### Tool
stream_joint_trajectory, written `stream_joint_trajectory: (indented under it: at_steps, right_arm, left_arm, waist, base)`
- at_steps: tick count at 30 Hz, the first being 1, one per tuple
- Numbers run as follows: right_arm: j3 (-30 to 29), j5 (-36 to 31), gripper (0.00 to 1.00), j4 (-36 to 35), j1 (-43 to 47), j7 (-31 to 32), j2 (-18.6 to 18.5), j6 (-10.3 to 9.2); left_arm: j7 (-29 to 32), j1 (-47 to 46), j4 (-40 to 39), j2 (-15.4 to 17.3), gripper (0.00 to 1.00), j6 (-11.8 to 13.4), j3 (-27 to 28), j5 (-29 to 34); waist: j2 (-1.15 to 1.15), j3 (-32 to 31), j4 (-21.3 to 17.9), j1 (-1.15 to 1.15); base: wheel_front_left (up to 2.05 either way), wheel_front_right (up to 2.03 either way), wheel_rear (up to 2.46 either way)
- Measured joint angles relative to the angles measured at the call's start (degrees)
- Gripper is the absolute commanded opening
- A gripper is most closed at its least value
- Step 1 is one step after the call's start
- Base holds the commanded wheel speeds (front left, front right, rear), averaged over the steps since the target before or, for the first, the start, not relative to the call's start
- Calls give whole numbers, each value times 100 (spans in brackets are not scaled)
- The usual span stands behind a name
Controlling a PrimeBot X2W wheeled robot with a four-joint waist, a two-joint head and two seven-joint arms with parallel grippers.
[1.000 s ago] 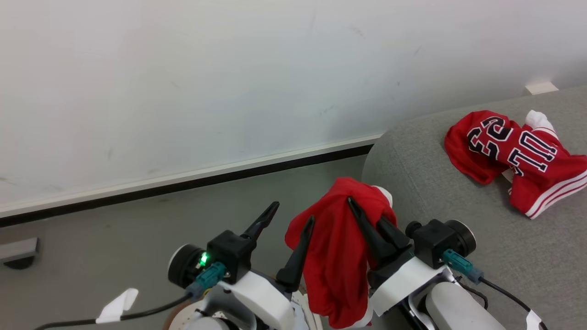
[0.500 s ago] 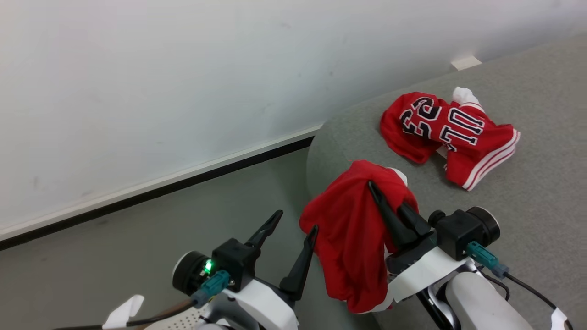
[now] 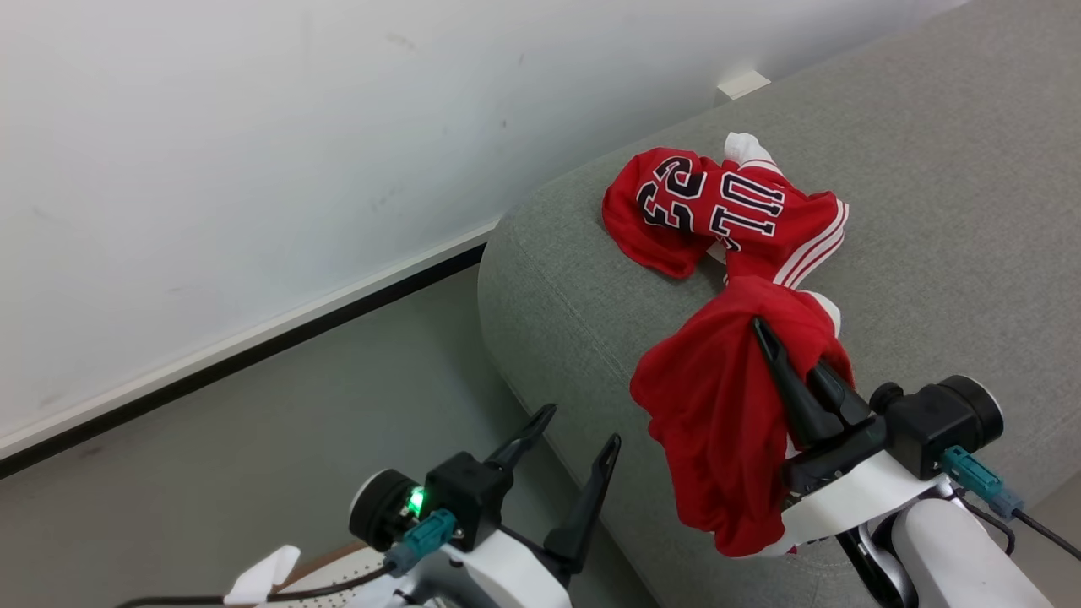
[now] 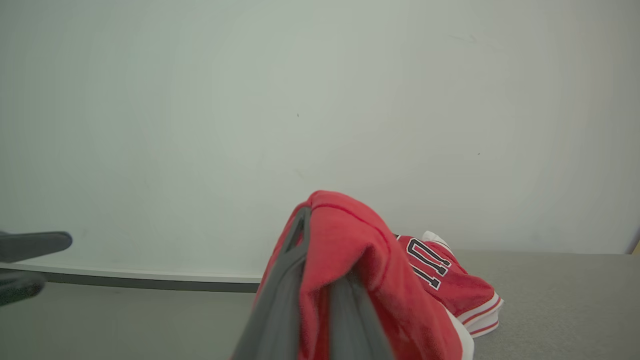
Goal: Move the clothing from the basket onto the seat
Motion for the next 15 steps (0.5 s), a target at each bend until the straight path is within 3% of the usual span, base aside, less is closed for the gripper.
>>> stream_joint_trajectory:
  at_steps: [8,15]
  right_arm:
    - [-336,65,0,-264,106,43,-154,0]
    - [-1003,113,0,-477,-198,53,-208,1]
  left_arm:
    - [19,-128,2,-26,100,-52,-122,25]
    - [256,-691,-170,81,100,-255,-198,197]
  waist:
    - [0,192,-12,0]
    - [0,825,148,0]
  base:
    - [0,0,0]
    - [0,0,0]
